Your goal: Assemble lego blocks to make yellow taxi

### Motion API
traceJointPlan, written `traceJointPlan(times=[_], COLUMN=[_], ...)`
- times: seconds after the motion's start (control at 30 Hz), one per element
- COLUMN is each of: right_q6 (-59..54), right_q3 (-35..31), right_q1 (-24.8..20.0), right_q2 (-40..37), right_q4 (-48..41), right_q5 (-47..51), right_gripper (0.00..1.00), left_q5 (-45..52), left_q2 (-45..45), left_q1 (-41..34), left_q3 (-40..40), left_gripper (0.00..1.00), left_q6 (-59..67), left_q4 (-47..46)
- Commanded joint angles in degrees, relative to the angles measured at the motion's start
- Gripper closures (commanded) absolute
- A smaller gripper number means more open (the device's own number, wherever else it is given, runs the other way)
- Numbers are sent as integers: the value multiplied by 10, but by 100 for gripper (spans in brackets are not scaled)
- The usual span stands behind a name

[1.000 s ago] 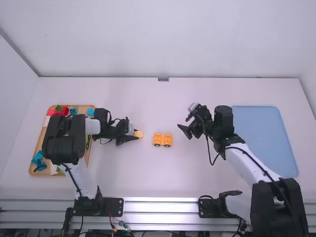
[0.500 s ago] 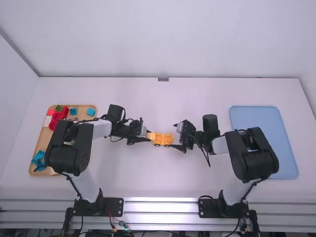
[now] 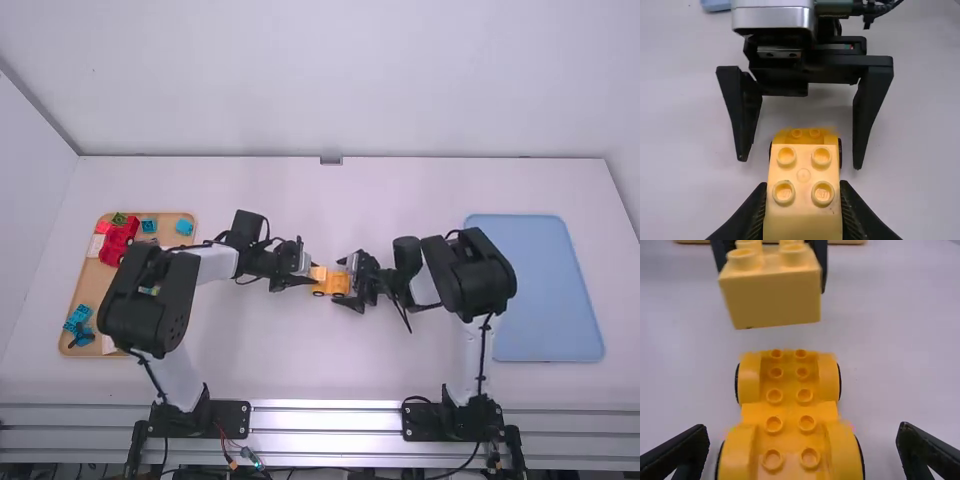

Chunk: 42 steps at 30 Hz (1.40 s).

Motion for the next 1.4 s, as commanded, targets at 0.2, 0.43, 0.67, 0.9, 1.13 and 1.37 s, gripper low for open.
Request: traceJointPlan(times=[0.2,0.43,0.67,0.9,1.13,1.37], right_q6=[-56,-94,-93,-126,-140,-151], right_q3=[42,40,43,36,37,37], right_q1=[-1,-2,-1,-1,-1,-2], right_q2=[10,10,10,10,10,10], right_q4=[-96,-122,-120,-127,-149,-153], right_q5=[-14,-4,-1,-3,-3,-3], right_gripper=[2,9,18,29,34,40], left_q5=[6,13,19,1,-49,-52], left_q2=[35,56,60,75,75,74], left_q1=[-10,-10,-19,-23,-23,-23], left_q3=[-7,-7,-6,-7,-4,7], left_gripper=[98,98,98,98,98,98], left_q6=[-35,-70,-68,-68,-70,-68], left_q4=[37,66,69,76,58,52])
